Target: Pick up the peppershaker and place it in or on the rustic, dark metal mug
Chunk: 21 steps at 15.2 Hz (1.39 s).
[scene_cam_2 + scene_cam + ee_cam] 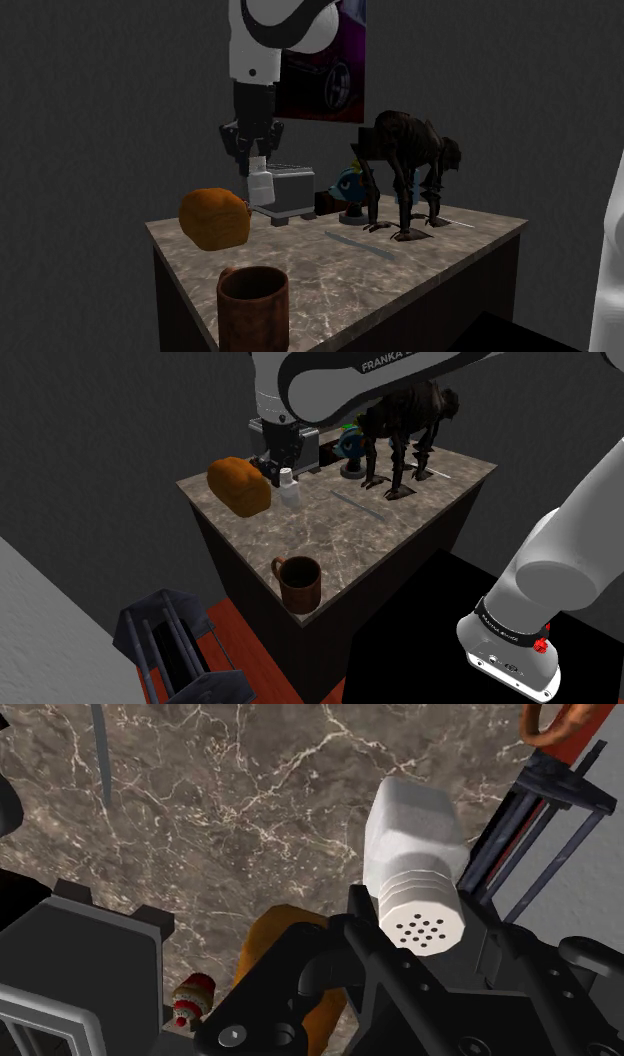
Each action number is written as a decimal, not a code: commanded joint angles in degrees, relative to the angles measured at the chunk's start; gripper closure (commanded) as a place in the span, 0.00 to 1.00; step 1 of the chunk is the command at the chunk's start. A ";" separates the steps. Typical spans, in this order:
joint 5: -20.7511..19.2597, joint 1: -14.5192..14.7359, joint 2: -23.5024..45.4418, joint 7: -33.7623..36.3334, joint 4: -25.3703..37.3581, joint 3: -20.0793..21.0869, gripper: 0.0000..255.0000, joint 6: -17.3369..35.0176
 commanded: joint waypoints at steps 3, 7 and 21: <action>1.59 2.16 -3.98 3.52 -2.44 2.20 1.00 -1.77; 3.08 4.41 -7.14 7.37 -3.68 4.73 1.00 -3.97; 2.98 6.28 -7.76 13.30 -11.02 8.14 1.00 2.03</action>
